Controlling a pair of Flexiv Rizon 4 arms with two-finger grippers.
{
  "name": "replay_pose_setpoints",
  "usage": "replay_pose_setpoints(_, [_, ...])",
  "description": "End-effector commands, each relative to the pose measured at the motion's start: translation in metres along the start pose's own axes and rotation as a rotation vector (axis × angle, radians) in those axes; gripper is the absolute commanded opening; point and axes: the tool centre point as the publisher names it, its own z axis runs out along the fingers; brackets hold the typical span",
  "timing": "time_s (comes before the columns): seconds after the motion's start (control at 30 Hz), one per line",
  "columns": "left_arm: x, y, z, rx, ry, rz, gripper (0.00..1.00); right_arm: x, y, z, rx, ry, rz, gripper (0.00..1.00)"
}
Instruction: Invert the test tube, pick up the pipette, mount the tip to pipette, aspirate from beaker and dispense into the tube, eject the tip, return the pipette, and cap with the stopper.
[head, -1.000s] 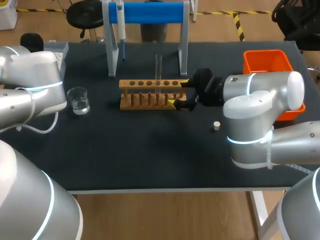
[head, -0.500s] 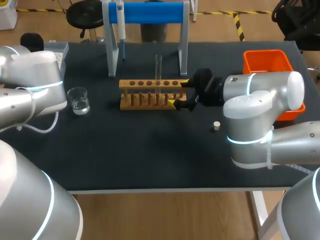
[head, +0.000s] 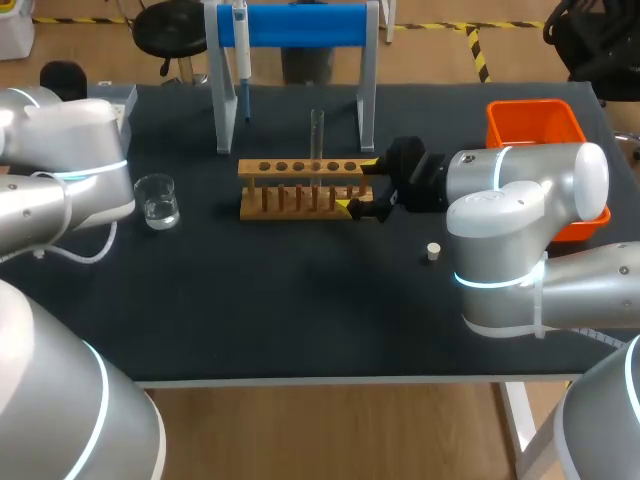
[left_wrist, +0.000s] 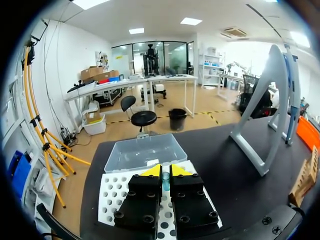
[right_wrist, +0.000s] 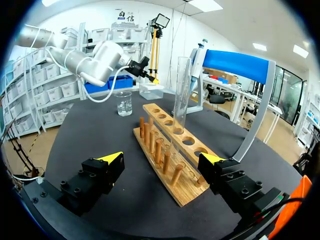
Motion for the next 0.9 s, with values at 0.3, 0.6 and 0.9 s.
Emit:
replay_pose_setpoints(0.3, [0.005, -0.013, -0.014, 0.019, -0.02, 0.027, 0.0, 0.0, 0.0, 0.0, 0.0, 0.001, 0.0, 1.0])
replay_pose_setpoints(0.6, [0.008, -0.025, -0.024, 0.044, -0.043, 0.048, 0.0, 0.0, 0.0, 0.0, 0.0, 0.001, 0.0, 1.0])
replay_pose_setpoints(0.9, [0.009, -0.04, -0.034, 0.081, -0.067, 0.078, 0.0, 0.0, 0.0, 0.0, 0.0, 0.001, 0.0, 1.0])
